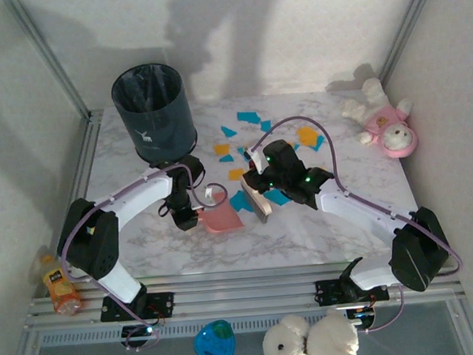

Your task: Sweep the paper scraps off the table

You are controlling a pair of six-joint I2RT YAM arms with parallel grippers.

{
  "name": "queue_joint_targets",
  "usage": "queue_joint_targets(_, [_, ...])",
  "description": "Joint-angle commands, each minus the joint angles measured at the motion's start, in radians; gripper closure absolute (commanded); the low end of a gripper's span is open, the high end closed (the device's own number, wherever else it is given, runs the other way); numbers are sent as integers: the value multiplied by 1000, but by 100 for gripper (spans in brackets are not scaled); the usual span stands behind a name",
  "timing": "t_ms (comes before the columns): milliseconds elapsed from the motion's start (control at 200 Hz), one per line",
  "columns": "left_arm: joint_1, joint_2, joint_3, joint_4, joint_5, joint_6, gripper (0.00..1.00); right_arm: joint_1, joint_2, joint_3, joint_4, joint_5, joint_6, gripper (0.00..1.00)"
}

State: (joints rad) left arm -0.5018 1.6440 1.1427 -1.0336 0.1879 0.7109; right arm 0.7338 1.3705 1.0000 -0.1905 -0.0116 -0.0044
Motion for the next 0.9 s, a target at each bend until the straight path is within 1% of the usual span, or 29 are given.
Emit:
queue_joint_targets(0, [-7, 17, 23, -42, 6, -7, 82, 8, 16, 35, 5, -74, -6, 100])
queue_joint_targets(60, [-6, 17, 25, -40, 8, -8, 82, 8, 9, 33, 20, -105, -1, 100])
queue_joint_targets(75, [-7, 18, 25, -40, 8, -8, 82, 29, 7, 32, 23, -112, 0, 100])
queue_joint_targets(130, [-6, 20, 25, -42, 9, -9, 82, 32, -7, 28, 41, -123, 11, 100])
queue_joint_targets(200, [-6, 17, 23, -40, 8, -7, 82, 32, -24, 26, 52, -115, 21, 100])
queue_joint_targets(285, [-6, 13, 20, -40, 7, -3, 82, 32, -50, 25, 53, -74, 27, 100])
queue_joint_targets(486, [-7, 2, 20, -38, 13, 13, 82, 32, -105, 12, 26, 108, 34, 100])
queue_joint_targets(696, [-14, -16, 20, -37, 31, 27, 82, 32, -135, -13, -40, 380, 43, 100])
queue_joint_targets(766, [-17, -17, 17, -36, 33, 28, 82, 32, -138, -20, -67, 451, 47, 100])
queue_joint_targets(896, [-19, -8, 25, -38, 39, 28, 82, 32, -151, -49, -94, 513, 52, 100])
